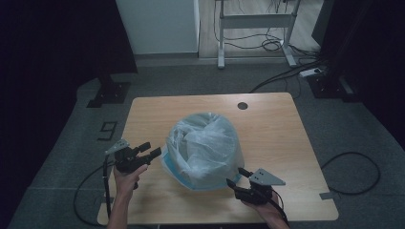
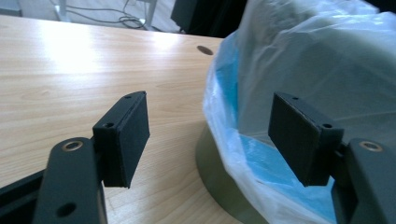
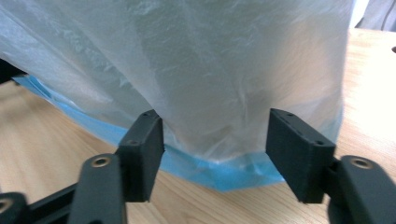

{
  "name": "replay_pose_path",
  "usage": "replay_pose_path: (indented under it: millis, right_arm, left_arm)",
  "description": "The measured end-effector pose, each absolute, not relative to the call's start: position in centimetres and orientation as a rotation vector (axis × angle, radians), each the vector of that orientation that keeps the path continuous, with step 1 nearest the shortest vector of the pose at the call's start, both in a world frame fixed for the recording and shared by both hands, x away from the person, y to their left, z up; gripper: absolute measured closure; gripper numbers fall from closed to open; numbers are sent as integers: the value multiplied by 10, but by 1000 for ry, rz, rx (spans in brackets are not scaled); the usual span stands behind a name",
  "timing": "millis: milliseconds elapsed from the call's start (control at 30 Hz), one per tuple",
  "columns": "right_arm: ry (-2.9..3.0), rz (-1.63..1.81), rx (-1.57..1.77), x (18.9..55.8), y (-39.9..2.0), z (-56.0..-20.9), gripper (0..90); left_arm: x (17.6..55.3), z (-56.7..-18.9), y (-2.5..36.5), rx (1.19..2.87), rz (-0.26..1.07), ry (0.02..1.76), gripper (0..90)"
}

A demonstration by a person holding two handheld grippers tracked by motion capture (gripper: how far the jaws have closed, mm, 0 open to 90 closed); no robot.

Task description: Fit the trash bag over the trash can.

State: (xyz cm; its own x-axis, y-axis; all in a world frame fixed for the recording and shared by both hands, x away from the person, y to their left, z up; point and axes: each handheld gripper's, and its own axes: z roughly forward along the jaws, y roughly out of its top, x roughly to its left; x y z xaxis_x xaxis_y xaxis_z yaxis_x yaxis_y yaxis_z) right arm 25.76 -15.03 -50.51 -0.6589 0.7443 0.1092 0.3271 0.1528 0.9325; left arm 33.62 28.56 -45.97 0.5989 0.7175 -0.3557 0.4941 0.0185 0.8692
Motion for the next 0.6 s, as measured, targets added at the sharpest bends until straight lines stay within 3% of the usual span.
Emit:
replay_pose_path:
  millis: [233, 600]
  right_arm:
    - [2014, 1609, 1015, 251, -170, -498, 255]
    - [1982, 1681, 967, 237, -196, -493, 205]
  left_arm:
    - [329, -447, 279, 1649, 236, 947, 285]
    - [325, -430, 267, 1674, 245, 871, 284]
